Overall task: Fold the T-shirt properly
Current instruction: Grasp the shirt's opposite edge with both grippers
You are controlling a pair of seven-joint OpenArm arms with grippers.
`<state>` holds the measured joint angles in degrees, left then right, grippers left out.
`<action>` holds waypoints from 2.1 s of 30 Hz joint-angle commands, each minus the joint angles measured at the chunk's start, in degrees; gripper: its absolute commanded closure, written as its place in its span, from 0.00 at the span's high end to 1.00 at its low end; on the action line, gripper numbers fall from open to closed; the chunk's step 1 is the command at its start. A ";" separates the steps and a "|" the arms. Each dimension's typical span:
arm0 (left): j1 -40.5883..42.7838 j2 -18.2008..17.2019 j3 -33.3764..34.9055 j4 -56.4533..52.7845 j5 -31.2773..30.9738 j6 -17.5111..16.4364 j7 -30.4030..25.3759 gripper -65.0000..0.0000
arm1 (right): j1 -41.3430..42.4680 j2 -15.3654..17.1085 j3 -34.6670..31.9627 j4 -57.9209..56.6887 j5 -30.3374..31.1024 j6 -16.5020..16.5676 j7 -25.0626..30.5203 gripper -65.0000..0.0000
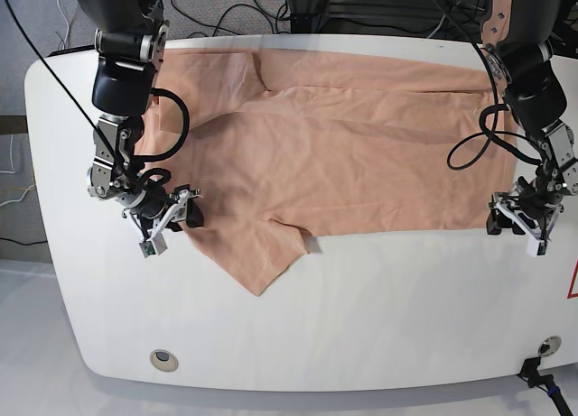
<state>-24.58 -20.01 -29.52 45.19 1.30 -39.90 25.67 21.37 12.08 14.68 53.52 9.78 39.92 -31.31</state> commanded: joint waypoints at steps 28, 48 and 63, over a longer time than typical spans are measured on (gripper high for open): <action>0.18 -3.51 3.98 0.83 -0.90 2.23 -3.56 0.56 | 0.74 0.45 -0.30 0.42 -0.42 0.08 -0.82 0.00; 1.33 -3.86 4.07 -4.27 -0.99 2.49 -3.65 0.56 | 0.57 0.63 -0.30 0.42 -0.51 0.08 -0.82 0.00; 0.97 -1.22 4.07 -3.91 -1.17 -0.10 -3.65 0.56 | 0.57 0.45 -0.30 0.42 -0.51 0.08 -0.82 0.00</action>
<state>-22.79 -20.40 -25.47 40.73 -0.08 -39.70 21.12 21.06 12.03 14.50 53.52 9.69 39.94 -31.51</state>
